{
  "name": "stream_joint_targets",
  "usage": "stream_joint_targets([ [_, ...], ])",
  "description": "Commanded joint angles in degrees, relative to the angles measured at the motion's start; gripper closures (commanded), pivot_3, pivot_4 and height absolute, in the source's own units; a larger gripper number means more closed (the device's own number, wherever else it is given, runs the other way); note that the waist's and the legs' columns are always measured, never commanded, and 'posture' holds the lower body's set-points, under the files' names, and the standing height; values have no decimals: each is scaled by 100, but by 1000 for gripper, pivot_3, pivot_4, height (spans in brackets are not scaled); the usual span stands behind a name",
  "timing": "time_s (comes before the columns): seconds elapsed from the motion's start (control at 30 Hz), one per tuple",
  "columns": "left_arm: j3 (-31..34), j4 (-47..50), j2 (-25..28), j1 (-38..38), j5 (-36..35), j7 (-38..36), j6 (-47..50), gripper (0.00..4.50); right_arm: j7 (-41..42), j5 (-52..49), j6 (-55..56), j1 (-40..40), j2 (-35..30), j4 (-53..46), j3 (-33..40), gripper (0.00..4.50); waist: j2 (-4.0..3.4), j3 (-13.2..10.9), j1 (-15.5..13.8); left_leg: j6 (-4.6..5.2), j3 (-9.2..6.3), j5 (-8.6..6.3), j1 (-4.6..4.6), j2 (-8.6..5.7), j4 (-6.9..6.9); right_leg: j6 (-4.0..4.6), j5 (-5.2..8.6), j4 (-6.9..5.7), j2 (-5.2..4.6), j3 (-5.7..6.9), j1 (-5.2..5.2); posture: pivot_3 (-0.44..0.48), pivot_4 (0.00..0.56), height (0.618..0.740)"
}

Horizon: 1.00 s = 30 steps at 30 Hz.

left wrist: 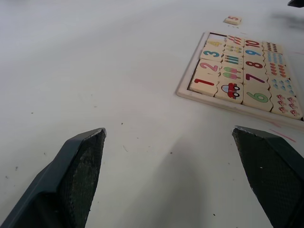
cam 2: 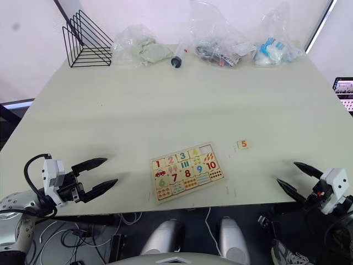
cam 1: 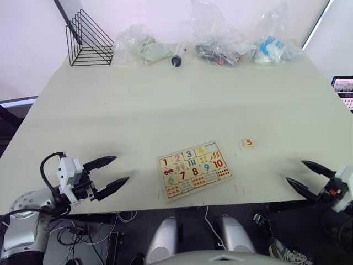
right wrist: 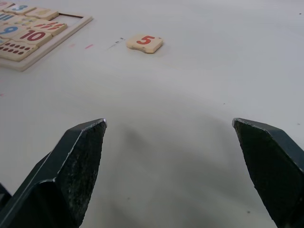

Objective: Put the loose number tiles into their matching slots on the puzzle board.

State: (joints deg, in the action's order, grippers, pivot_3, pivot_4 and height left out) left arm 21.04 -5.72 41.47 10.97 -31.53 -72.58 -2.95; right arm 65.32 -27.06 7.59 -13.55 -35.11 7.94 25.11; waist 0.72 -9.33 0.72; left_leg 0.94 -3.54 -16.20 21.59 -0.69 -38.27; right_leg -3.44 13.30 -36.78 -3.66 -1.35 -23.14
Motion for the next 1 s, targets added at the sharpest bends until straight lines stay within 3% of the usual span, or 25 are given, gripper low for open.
stream_joint_targets([
  [0.03, 195, -20, 97, 9, -31, -56, -81, 0, 55, -85, 170, 54, -71, 61, 90, 35, 0, 0, -2, 0, 0, 0, 0, 0, 0, 0, 0, 0, 0, 0, 0, 0, 150, 740],
  [1.0, 163, -399, 55, -118, 98, -329, -305, 0, 51, -140, 204, -30, -11, -122, -110, 35, 0, 0, -6, 0, -1, 0, -1, -1, -1, 0, 0, 0, -1, 0, 1, 0, 150, 740],
])
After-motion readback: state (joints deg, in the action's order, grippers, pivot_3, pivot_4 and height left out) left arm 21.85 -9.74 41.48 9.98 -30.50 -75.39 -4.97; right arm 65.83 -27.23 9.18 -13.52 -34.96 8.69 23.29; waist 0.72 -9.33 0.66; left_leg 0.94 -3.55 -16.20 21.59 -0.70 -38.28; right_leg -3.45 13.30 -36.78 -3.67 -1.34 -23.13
